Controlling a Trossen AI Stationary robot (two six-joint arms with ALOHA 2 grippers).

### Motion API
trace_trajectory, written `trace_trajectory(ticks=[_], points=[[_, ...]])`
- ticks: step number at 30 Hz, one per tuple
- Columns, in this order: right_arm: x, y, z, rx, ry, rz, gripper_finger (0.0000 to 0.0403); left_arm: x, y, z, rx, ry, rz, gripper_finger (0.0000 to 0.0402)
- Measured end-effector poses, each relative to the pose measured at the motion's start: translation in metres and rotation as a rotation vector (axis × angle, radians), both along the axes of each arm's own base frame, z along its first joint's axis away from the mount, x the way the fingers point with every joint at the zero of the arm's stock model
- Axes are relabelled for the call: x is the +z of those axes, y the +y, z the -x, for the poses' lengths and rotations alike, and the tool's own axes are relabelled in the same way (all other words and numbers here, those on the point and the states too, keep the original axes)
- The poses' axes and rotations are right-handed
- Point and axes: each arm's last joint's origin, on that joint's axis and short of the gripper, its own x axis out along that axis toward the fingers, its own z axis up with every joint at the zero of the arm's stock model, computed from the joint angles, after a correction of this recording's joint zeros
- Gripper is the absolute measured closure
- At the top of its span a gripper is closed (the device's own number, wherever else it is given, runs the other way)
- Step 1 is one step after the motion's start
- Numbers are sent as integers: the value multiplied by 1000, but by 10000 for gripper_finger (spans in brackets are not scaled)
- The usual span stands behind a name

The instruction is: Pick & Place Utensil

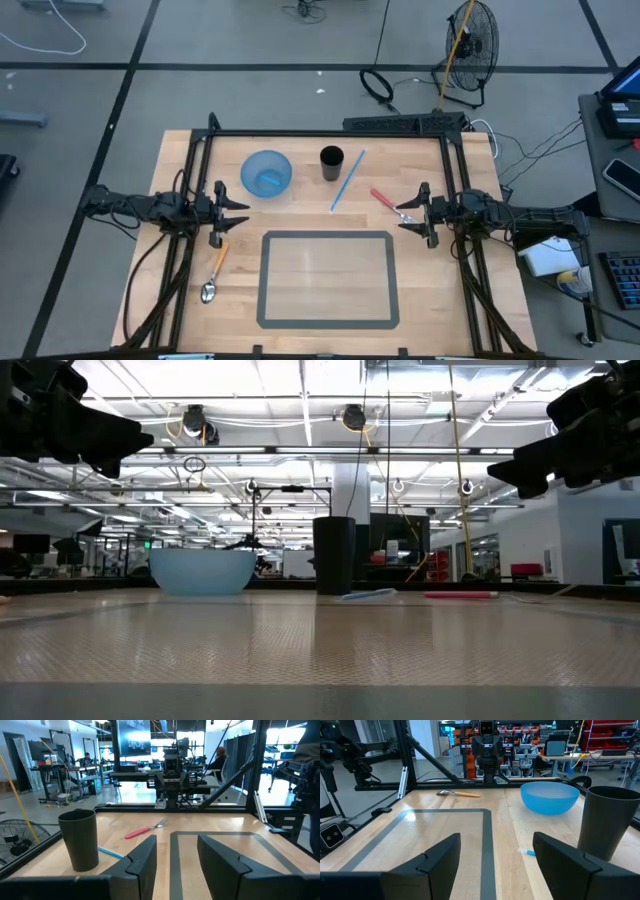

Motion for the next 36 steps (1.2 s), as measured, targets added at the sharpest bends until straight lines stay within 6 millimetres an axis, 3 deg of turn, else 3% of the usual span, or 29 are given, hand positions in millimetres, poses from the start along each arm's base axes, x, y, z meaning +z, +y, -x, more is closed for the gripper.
trace_trajectory(ticks=[13, 22, 30, 36], points=[[4, 0, 0, 1, -42, -45, 156, 0, 0, 0, 0, 0, 0, 254], [9, 0, 0, -21, -72, -354, 156, 0, 0, 0, 0, 0, 0, 254], [23, -8, 2, -209, -292, -854, 156, 3, 0, 0, 12, -27, 6, 254], [30, -12, 5, -340, -426, -822, 156, 20, 2, 3, 32, -210, 74, 254]])
